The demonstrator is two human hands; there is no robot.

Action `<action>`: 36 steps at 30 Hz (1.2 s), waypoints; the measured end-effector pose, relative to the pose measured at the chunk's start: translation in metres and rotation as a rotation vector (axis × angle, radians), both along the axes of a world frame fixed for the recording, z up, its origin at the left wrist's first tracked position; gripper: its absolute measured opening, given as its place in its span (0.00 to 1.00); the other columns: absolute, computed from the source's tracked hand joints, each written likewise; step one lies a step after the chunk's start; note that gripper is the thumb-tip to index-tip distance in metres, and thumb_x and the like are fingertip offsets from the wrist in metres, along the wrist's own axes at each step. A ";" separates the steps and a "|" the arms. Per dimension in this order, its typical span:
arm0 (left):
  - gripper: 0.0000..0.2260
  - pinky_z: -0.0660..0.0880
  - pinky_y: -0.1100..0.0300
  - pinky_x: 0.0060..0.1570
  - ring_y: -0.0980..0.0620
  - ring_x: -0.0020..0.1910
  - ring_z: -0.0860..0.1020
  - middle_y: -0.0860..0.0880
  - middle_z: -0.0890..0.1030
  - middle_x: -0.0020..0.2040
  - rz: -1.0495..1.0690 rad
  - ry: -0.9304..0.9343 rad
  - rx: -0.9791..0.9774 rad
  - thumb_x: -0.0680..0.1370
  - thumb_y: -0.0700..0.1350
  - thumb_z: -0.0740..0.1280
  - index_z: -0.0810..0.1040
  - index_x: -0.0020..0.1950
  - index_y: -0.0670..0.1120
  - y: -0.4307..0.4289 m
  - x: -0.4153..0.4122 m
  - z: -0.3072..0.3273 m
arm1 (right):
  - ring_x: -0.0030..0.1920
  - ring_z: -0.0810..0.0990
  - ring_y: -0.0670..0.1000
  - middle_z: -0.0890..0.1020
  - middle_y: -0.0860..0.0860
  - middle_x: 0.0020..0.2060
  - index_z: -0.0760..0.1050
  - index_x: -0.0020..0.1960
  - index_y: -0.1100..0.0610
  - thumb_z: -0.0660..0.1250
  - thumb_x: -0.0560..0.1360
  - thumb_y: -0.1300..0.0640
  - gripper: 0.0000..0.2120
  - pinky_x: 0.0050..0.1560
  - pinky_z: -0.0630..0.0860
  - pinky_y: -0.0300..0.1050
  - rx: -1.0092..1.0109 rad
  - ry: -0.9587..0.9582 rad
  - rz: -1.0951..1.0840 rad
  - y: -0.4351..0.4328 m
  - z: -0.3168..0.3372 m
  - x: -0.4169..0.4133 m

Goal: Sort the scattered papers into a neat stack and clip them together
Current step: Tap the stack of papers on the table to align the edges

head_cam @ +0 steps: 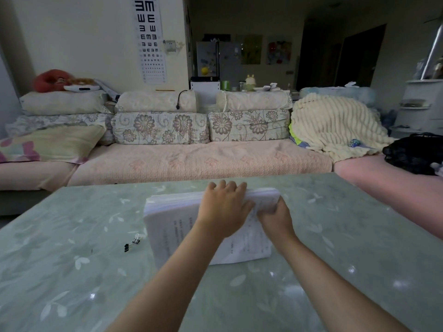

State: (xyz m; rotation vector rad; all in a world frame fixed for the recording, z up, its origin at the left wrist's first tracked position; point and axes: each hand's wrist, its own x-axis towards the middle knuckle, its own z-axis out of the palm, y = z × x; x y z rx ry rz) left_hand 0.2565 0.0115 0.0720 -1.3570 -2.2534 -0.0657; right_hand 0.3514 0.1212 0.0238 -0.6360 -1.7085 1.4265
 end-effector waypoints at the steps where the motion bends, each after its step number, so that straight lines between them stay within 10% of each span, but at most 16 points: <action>1: 0.26 0.68 0.48 0.59 0.44 0.61 0.74 0.47 0.75 0.65 -0.001 0.016 -0.011 0.81 0.61 0.48 0.62 0.75 0.51 0.002 -0.002 0.000 | 0.43 0.80 0.44 0.81 0.48 0.46 0.73 0.57 0.51 0.66 0.74 0.69 0.17 0.34 0.74 0.28 0.016 0.004 0.004 0.001 0.000 0.000; 9: 0.26 0.72 0.52 0.47 0.46 0.50 0.77 0.49 0.77 0.57 -0.116 0.046 -0.035 0.80 0.56 0.51 0.55 0.78 0.54 0.005 -0.017 0.000 | 0.42 0.83 0.44 0.84 0.48 0.43 0.79 0.50 0.51 0.65 0.72 0.69 0.15 0.37 0.77 0.33 0.042 -0.060 0.020 0.012 0.000 -0.003; 19: 0.10 0.63 0.58 0.34 0.49 0.41 0.75 0.52 0.77 0.41 0.070 -0.069 0.008 0.72 0.53 0.56 0.71 0.46 0.49 -0.094 -0.089 0.007 | 0.37 0.81 0.46 0.82 0.48 0.36 0.78 0.46 0.55 0.63 0.69 0.70 0.13 0.31 0.72 0.34 0.030 -0.132 -0.036 0.013 -0.001 -0.010; 36: 0.10 0.65 0.59 0.32 0.47 0.34 0.74 0.50 0.78 0.39 -0.122 0.037 -0.047 0.75 0.48 0.60 0.72 0.55 0.48 0.001 -0.031 0.011 | 0.47 0.80 0.46 0.81 0.46 0.47 0.75 0.54 0.50 0.67 0.70 0.65 0.16 0.40 0.75 0.38 -0.019 -0.043 -0.021 0.021 -0.013 -0.020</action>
